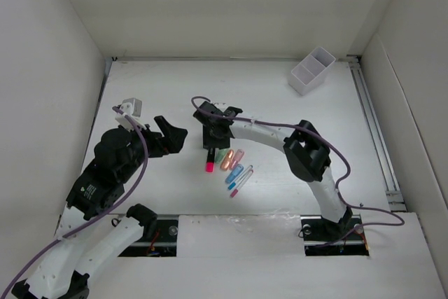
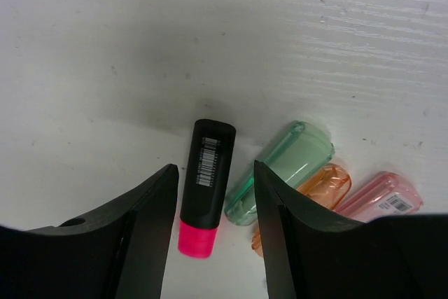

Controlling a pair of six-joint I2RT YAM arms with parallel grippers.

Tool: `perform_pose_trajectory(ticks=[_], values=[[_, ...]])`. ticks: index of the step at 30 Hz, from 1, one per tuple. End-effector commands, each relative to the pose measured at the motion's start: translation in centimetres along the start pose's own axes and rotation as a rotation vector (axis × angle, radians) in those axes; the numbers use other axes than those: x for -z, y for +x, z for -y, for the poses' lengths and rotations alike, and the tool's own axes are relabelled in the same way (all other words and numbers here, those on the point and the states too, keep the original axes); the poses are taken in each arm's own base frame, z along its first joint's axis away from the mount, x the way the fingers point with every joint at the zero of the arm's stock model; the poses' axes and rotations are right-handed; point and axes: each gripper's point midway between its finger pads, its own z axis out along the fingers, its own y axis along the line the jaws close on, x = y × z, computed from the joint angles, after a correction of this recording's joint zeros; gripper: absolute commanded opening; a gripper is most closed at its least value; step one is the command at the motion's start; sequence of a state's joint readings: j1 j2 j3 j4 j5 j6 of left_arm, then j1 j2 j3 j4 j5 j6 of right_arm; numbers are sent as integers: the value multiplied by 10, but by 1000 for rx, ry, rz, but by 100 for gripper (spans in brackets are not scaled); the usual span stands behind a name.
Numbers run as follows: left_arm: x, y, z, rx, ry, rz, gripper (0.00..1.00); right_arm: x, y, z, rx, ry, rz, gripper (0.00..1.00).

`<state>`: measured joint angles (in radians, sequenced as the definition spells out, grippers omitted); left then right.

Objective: Sort the stationery into containers
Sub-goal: Pick up the pen from the center of the board.

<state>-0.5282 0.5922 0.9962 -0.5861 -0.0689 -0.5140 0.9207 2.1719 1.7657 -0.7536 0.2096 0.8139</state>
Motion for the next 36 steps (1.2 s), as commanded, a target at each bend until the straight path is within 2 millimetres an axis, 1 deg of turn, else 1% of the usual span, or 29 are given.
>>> perform_pose_trajectory(ticks=[1,3,4,5,9,11,12,13,14,15,16,18,19,21,22,23,25,26,27,28,30,32,33,35,36], values=[[1,-7,11,5,55,26,100,4,-10,-15,-22,-26,27,53],[1,-8,14,6,67,28,100,-4,-6,-11,-18,-5,23,53],[-1,-4,13,5,71,15,100,-4,-6,-8,-15,10,22,53],[-1,-4,13,5,71,15,100,-8,-5,-9,-25,13,20,53],[-1,-4,13,5,71,15,100,-20,2,-6,-31,35,0,47],[2,-4,15,5,84,18,100,-21,0,-8,-33,26,8,46],[2,-4,15,5,84,18,100,-24,3,-8,-32,27,-5,45],[2,-4,15,5,84,18,100,-23,-1,-12,-45,13,7,43],[2,-4,15,5,84,18,100,-26,2,-11,-43,20,1,41],[2,-3,17,5,92,13,100,-24,-2,-14,-45,11,9,41],[2,-3,17,5,92,13,100,-28,2,-11,-50,27,-4,41],[2,-3,17,5,92,13,100,-25,1,-14,-51,19,-10,41],[4,-7,18,-3,97,21,100,-25,3,-12,-49,26,-15,41],[4,-7,17,-3,89,26,100,-24,6,-15,-50,22,-17,41],[6,-10,16,-2,85,39,100,-23,9,-13,-47,32,-25,41],[6,-8,14,-3,80,32,100,-23,10,-11,-44,40,-32,43],[7,-12,14,-11,77,44,100,-22,14,-14,-45,37,-33,43],[7,-12,14,-11,77,44,100,-22,14,-14,-45,37,-33,38],[7,-12,14,-11,77,45,100,-22,15,-15,-45,31,-41,30],[7,-12,14,-11,77,45,100,-22,15,-15,-45,31,-41,18],[10,-13,15,-10,82,52,100,-21,16,-16,-46,26,-48,9],[9,-14,14,-10,74,57,100,-19,13,-19,-48,17,-41,2],[9,-14,13,-19,74,57,100,-10,3,-27,-55,-10,-19,1],[9,-14,13,-19,74,57,100,5,-10,-40,-67,-60,10,0],[9,-14,13,-19,74,57,100,15,-26,-47,-88,-100,37,0]])
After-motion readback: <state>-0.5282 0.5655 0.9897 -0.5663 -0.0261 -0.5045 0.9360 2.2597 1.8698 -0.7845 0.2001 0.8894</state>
